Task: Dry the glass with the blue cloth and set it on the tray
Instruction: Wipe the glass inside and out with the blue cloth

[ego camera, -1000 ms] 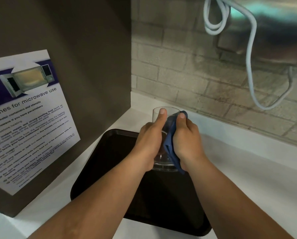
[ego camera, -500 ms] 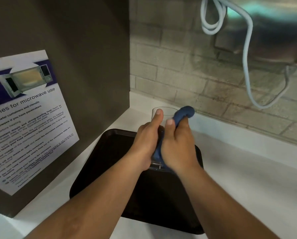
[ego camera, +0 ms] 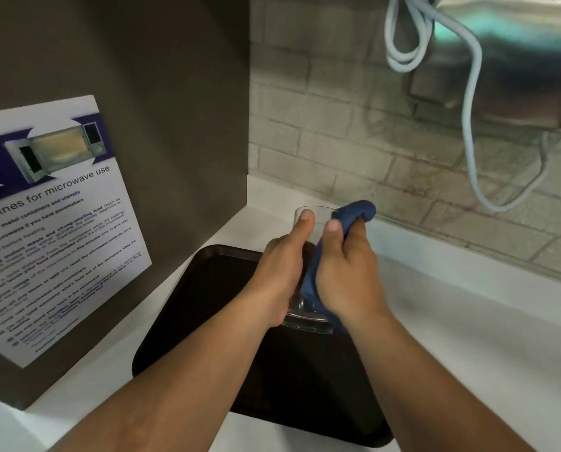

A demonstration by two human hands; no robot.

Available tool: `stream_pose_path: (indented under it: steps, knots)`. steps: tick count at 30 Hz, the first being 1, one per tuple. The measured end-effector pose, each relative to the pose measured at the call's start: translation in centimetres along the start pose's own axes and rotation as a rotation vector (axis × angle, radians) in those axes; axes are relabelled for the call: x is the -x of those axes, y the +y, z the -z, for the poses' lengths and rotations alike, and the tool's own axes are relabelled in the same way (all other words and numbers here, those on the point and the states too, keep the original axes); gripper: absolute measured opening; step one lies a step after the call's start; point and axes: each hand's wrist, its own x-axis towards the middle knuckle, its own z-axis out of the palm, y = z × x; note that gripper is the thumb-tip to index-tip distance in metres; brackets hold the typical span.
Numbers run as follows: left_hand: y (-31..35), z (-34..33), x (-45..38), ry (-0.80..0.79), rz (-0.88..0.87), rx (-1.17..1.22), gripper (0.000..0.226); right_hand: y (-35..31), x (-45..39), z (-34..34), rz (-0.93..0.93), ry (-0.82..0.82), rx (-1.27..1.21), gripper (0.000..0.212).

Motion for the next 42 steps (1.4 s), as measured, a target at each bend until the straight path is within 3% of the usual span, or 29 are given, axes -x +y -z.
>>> stream_pose_path:
  steps: [2, 6, 11, 14, 16, 18, 20, 22, 25, 27, 30, 36, 39, 42]
  knots:
    - [0.1, 0.0, 0.1, -0.025, 0.0, 0.06, 0.065, 0.2, -1.7, 0.6, -0.146, -0.008, -0.151, 0.048]
    - [0.7, 0.2, 0.1, 0.048, 0.035, 0.114, 0.086, 1.2, 0.0, 0.9, -0.351, -0.09, -0.301, 0.054]
    - [0.6, 0.4, -0.5, 0.137, 0.07, 0.032, 0.084, 1.8, 3.7, -0.8, -0.076, -0.138, -0.028, 0.018]
    - [0.5, 0.4, -0.5, 0.068, 0.047, 0.017, 0.081, 0.8, 2.2, -0.7, 0.026, -0.091, 0.032, 0.019]
    - [0.6, 0.4, -0.4, 0.017, 0.026, 0.062, 0.074, 0.4, 0.1, -0.2, -0.036, -0.049, -0.05, 0.028]
    - [0.6, 0.6, -0.4, -0.024, 0.034, 0.112, 0.078, 0.2, -1.6, 0.1, -0.172, -0.055, -0.167, 0.045]
    - [0.5, 0.6, -0.3, -0.038, 0.051, 0.14, 0.083, 0.4, -2.3, 0.1, -0.281, -0.071, -0.258, 0.048]
    - [0.6, 0.4, -0.2, 0.003, 0.041, 0.125, 0.081, 0.7, -2.4, 0.0, -0.31, -0.09, -0.256, 0.05]
    - [0.4, 0.0, -0.2, 0.187, -0.014, -0.077, 0.084, 1.2, -2.3, -0.3, -0.286, -0.051, -0.22, 0.05]
    - [0.3, 0.0, -0.1, 0.189, -0.07, -0.168, 0.086, 1.1, -2.0, -0.5, -0.236, -0.016, -0.178, 0.049]
    - [0.3, -0.5, 0.2, 0.049, -0.025, -0.086, 0.087, 0.5, -2.2, -0.6, -0.194, 0.0, -0.158, 0.051]
    - [1.1, 0.6, 0.1, 0.025, 0.121, 0.207, 0.085, 0.7, -1.9, 1.0, -0.436, -0.146, -0.357, 0.059]
    - [1.3, 0.4, -0.1, 0.094, 0.151, 0.216, 0.087, 1.8, 0.6, 0.3, -0.365, -0.208, -0.183, 0.056]
    - [1.1, -0.1, -0.2, 0.154, 0.1, 0.092, 0.084, 1.5, 2.4, -1.0, -0.091, -0.162, 0.048, 0.04]
